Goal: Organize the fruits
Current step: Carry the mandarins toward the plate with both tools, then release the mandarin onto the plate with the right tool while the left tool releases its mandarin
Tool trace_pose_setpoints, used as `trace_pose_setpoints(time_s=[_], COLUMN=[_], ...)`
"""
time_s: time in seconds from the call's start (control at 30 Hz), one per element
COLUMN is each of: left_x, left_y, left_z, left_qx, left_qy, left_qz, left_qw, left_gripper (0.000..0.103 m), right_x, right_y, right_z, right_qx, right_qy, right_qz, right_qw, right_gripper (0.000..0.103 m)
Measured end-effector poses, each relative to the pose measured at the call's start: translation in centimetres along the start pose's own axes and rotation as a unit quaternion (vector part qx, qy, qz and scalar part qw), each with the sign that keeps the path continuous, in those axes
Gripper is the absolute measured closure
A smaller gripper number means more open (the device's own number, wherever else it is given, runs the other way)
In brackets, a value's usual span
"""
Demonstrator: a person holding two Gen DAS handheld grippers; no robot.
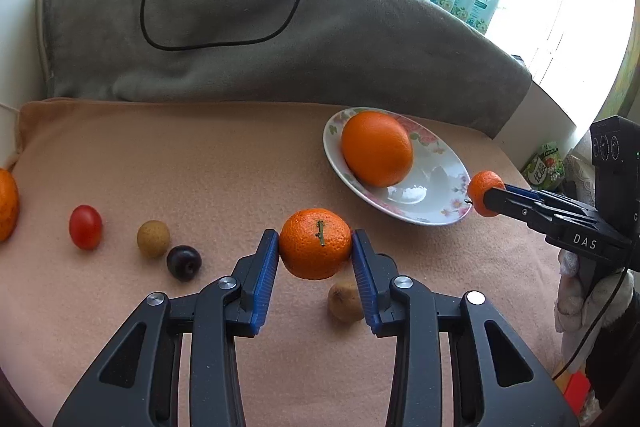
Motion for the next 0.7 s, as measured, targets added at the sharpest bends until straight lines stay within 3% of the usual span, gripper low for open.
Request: trace_pose_setpoints(time_s=[0.7], left_x=[-2.3], left_y=[3.5], left_z=[6.8], left_qx=[0.042], left_qy=[0.05], left_qz=[-0.002], left_qw=[0.9979], left_gripper=[0.068], right_x=[-3.3], right_y=[3.0], right_z=[4.5], right_qx=[0.023], right_qy=[0.024], right_qz=[-0.011], right_qw=[0.999], right_gripper=[0.061])
Point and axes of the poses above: each gripper's, at about its wrist camera, not at the fingertips, and y roughly the way its jaws point, z to its right, x to its underside, the point moved 1 cm from there along y, roughly the way its jaws point, and after that the axes turned 3 degrees about -y, right-handed, at the moved point
